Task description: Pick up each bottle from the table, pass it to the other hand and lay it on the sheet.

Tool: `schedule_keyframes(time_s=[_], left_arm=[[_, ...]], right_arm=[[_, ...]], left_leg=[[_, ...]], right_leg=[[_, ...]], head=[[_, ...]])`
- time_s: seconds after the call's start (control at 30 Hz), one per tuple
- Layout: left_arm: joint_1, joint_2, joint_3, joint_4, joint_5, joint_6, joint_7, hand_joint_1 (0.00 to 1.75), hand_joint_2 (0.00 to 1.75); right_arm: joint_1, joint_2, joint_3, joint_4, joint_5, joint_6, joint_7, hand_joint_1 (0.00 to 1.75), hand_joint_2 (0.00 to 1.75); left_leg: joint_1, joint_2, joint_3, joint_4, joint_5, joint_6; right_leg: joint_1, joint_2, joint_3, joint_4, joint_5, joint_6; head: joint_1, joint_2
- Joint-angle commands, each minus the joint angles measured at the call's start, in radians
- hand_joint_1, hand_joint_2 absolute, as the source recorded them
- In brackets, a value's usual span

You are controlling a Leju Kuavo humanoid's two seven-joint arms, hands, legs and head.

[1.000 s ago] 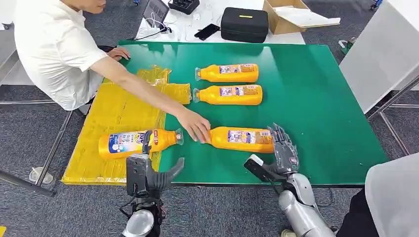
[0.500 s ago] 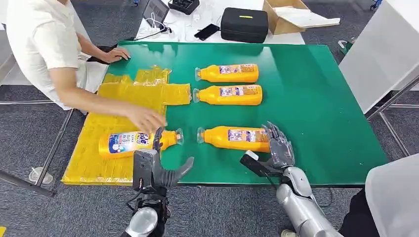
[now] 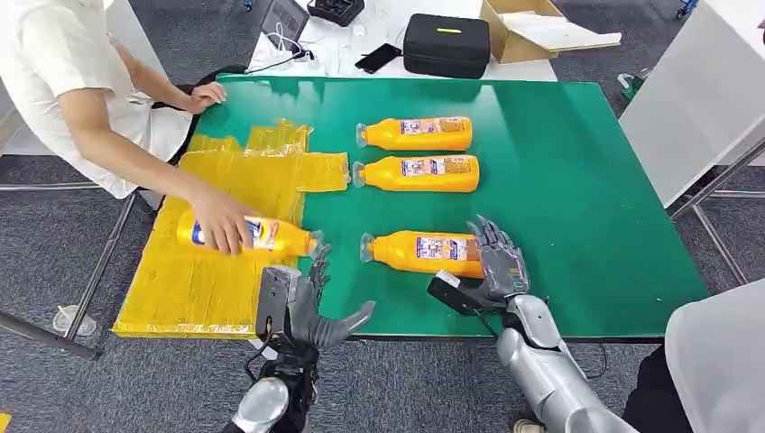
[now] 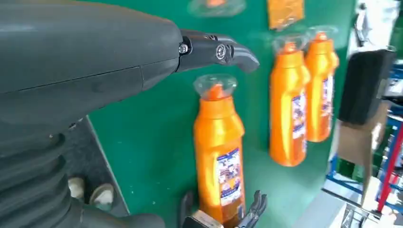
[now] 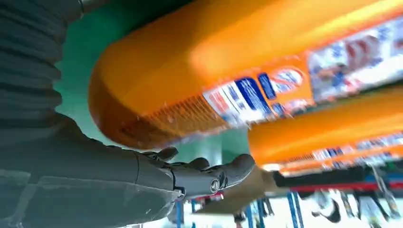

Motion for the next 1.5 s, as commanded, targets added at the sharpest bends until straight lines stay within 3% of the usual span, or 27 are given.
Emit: schedule_keyframes(time_s=[0.03,0.97,1.0,1.03,1.07,1.27,1.5], left_arm=[[-0.036,0.039,-0.031,0.074,0.045,-0.037,0.036,0.0,1.75],[-0.052,0.038,-0.037,0.071,0.126,-0.082,0.066,0.0,1.75],[-0.052,0.037,-0.035,0.074,0.128,-0.077,0.066,0.0,1.75],[-0.054,0.036,-0.035,0.077,0.129,-0.073,0.062,0.0,1.75],[-0.054,0.038,-0.036,0.076,0.131,-0.072,0.057,0.0,1.75],[-0.046,0.044,-0.052,0.041,0.094,-0.045,0.013,0.0,1.75],[-0.025,0.054,-0.038,-0.026,0.125,-0.059,-0.013,0.0,1.75]], right_arm=[[-0.085,-0.011,0.048,0.194,0.015,0.115,0.066,0.0,1.75],[-0.12,-0.003,0.019,0.289,-0.026,0.194,0.08,0.0,1.75],[-0.12,-0.006,0.024,0.291,-0.022,0.204,0.075,0.17,1.75],[-0.117,-0.01,0.019,0.29,-0.033,0.214,0.064,1.54,1.75],[-0.114,-0.016,0.03,0.288,-0.024,0.217,0.052,1.75,1.75],[-0.085,-0.008,-0.007,0.261,-0.088,0.221,-0.025,1.75,1.75],[-0.025,0.037,-0.132,0.163,-0.346,0.292,-0.26,1.75,1.75]], left_leg=[[0.0,0.001,0.006,-0.001,-0.001,0.0],[0.0,0.0,0.017,-0.002,0.0,0.001],[0.0,0.0,0.016,-0.001,0.0,0.001],[0.001,0.0,0.017,-0.002,0.001,0.001],[0.0,0.0,0.016,-0.001,0.001,0.001],[0.0,0.0,0.017,-0.001,0.0,0.0],[0.002,0.001,0.018,-0.002,-0.001,0.0]], right_leg=[[0.001,0.0,0.005,-0.001,-0.001,-0.002],[0.001,-0.002,0.015,-0.003,0.0,-0.002],[0.001,-0.001,0.014,-0.002,0.0,-0.002],[0.001,-0.002,0.015,-0.003,0.0,-0.002],[0.001,-0.002,0.014,-0.003,0.0,-0.002],[0.001,-0.002,0.015,-0.003,0.0,-0.002],[0.002,-0.001,0.016,-0.003,0.0,-0.003]], head=[[0.0,0.0],[0.0,0.0],[0.0,0.0],[0.0,0.0],[0.0,0.0],[0.0,0.0],[0.0,0.0]])
